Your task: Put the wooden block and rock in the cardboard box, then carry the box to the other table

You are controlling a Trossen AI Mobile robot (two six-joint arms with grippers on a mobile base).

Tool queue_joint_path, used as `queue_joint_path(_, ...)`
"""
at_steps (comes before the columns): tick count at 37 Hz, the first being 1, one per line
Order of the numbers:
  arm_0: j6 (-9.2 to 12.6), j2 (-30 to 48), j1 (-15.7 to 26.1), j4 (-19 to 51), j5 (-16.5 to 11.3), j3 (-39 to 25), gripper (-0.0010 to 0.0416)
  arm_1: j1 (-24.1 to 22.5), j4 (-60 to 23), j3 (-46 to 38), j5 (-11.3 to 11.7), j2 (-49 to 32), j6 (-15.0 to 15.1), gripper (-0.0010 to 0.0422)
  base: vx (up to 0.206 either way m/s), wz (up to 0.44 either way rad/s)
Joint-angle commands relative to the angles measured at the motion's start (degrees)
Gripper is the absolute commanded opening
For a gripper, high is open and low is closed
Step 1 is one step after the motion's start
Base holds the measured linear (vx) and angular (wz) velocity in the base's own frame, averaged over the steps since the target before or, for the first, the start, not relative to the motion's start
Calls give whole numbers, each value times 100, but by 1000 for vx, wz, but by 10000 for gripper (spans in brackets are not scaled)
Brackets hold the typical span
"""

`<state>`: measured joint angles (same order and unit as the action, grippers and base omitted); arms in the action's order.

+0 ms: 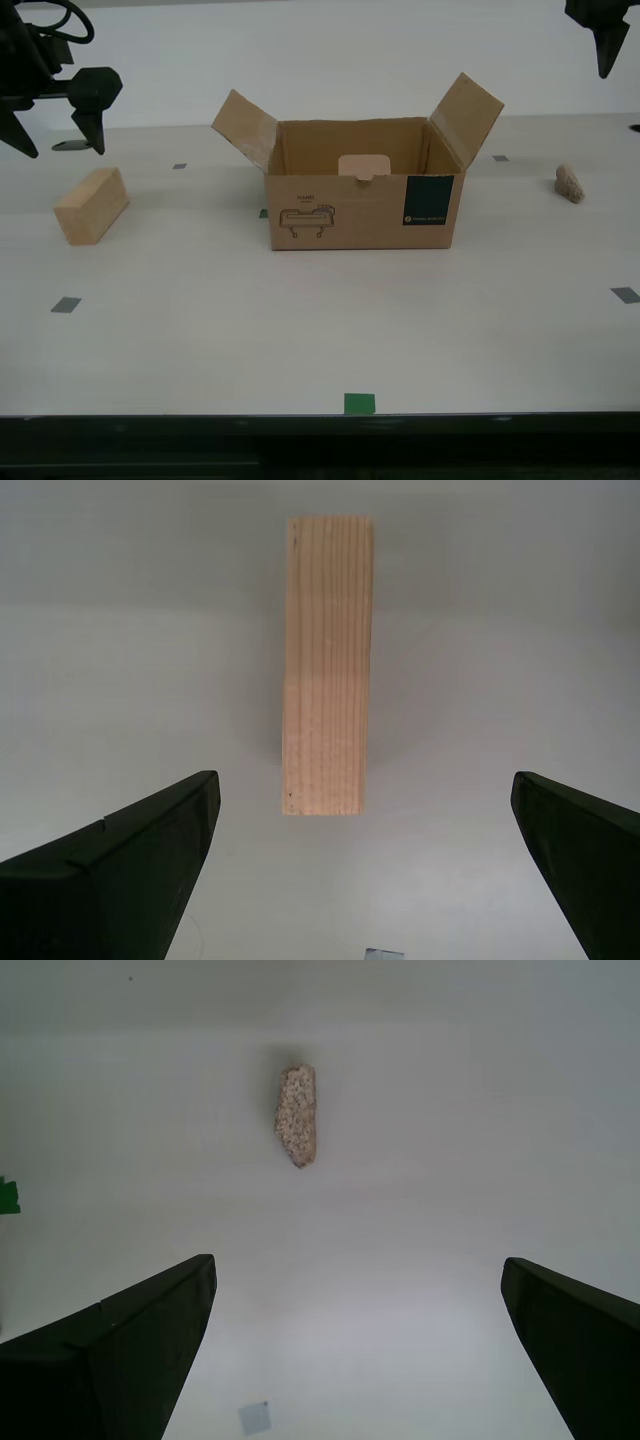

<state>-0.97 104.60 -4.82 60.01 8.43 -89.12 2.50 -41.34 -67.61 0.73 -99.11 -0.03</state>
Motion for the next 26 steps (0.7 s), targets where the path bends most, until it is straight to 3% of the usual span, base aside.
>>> queue_joint_path(1, -61, 149, -2, -101, -39, -2, 398, 24, 46, 0, -28, 0, 13, 400, 0, 0)
queue_joint_path(6, -79, 404, -2, -164, -411, -2, 399, 31, 74, 2, -33, 0, 11, 400, 0, 0)
queue_joint_path(26, -374, 1386, -2, -986, -411, -2, 398, 55, 4, 2, -31, 0, 9, 400, 0, 0)
